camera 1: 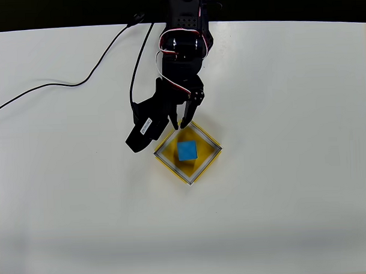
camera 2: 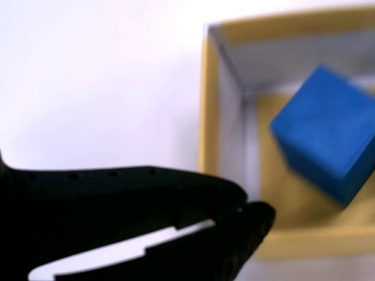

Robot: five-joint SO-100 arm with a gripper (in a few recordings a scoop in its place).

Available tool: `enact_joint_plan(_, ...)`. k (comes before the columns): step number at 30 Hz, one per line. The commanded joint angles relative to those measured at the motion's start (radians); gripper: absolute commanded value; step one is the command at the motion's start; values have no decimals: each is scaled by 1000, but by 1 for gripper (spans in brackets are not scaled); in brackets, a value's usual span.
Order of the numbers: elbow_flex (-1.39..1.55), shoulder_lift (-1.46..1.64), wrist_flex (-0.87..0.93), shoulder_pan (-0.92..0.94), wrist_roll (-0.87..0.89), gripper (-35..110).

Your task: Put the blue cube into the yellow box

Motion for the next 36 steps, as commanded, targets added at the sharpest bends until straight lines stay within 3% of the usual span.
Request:
enact_joint_plan(1, -153, 25, 167, -9, 11, 0)
enact_joint_plan(5, -193, 25, 275, -9, 38, 0)
enact_joint_plan(16, -103, 25, 336, -8, 94, 0)
enact_joint_plan(36, 268, 37, 77, -12, 198, 0)
